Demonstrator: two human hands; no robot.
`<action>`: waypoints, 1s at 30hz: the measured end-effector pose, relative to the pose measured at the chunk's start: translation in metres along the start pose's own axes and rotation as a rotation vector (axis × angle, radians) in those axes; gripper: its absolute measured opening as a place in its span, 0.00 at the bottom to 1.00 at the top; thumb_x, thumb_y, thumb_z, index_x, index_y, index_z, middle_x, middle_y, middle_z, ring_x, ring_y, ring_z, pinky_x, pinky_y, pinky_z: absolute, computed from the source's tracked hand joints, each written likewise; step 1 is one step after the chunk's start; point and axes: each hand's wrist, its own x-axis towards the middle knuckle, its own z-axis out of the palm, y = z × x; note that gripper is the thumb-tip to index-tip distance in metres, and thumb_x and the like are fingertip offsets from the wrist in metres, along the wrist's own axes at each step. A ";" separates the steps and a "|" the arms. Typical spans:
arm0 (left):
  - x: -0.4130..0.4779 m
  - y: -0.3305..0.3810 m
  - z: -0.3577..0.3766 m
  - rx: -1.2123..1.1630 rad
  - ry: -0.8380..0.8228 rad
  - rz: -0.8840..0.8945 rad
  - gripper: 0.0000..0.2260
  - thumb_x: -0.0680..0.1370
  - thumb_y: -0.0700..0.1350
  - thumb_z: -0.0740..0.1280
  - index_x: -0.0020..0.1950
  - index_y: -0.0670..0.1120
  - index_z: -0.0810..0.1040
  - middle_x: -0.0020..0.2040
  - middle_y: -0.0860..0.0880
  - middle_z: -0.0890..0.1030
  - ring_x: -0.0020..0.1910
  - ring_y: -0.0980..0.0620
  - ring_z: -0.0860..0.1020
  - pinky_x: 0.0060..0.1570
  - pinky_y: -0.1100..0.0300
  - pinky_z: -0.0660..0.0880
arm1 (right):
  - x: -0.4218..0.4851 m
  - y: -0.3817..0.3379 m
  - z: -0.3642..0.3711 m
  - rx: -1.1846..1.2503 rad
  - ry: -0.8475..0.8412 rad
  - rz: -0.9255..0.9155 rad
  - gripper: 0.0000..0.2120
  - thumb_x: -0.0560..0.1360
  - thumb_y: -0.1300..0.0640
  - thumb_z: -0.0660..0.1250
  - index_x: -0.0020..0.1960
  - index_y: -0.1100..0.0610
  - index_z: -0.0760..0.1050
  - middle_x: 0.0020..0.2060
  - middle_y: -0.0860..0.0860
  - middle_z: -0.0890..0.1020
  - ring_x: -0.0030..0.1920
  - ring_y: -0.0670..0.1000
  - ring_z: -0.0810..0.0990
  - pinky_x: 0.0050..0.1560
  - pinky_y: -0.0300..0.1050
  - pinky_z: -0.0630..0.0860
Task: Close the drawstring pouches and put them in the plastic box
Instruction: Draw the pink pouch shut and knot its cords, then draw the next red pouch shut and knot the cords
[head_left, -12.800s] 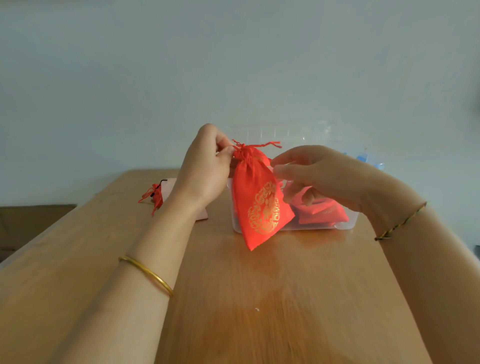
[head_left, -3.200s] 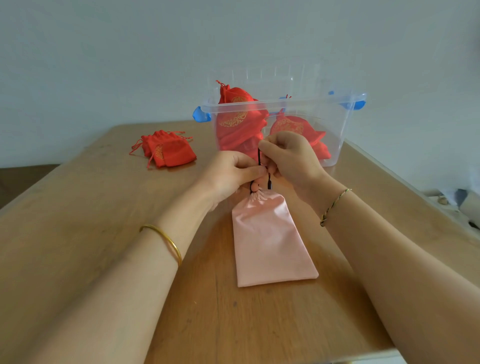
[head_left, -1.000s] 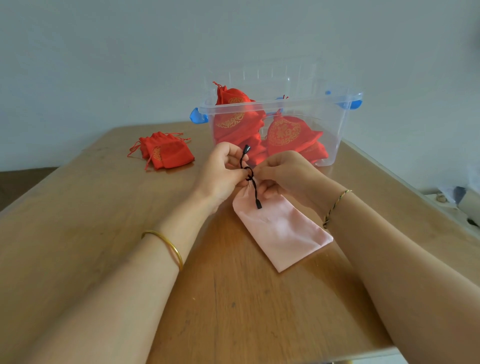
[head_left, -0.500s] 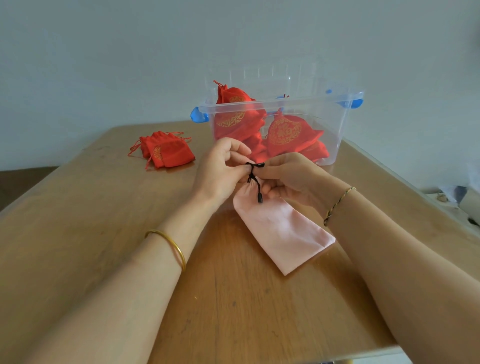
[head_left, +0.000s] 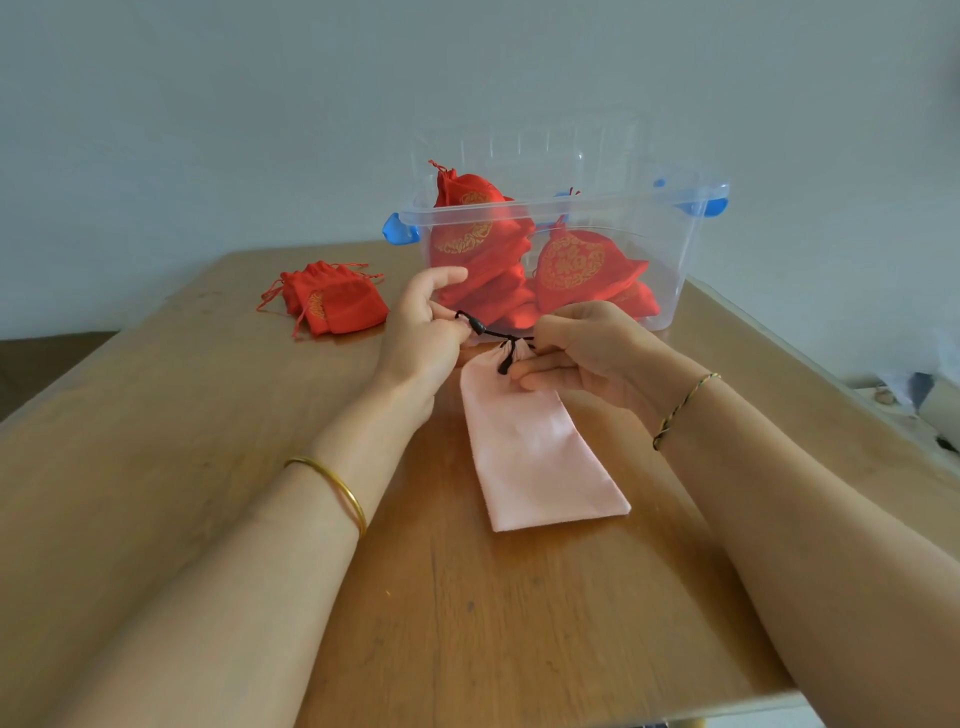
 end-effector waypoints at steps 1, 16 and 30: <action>0.001 0.001 0.000 -0.031 0.021 -0.020 0.23 0.72 0.29 0.60 0.59 0.52 0.74 0.40 0.47 0.71 0.41 0.52 0.75 0.42 0.63 0.75 | 0.000 0.000 0.001 0.014 0.003 -0.006 0.07 0.74 0.68 0.58 0.39 0.63 0.70 0.28 0.60 0.81 0.27 0.53 0.82 0.30 0.40 0.80; -0.003 0.006 -0.009 0.054 -0.267 -0.197 0.10 0.69 0.43 0.74 0.49 0.48 0.80 0.49 0.46 0.83 0.50 0.47 0.80 0.59 0.43 0.73 | -0.006 -0.012 -0.012 0.095 0.075 -0.085 0.05 0.75 0.69 0.61 0.46 0.71 0.74 0.29 0.58 0.81 0.26 0.51 0.82 0.29 0.40 0.79; 0.037 0.072 -0.019 -0.286 -0.051 -0.008 0.05 0.75 0.38 0.66 0.42 0.46 0.78 0.39 0.48 0.79 0.38 0.52 0.77 0.43 0.58 0.74 | -0.012 -0.069 -0.021 -0.360 0.241 -0.411 0.06 0.72 0.63 0.68 0.44 0.67 0.79 0.21 0.47 0.70 0.19 0.42 0.64 0.21 0.31 0.61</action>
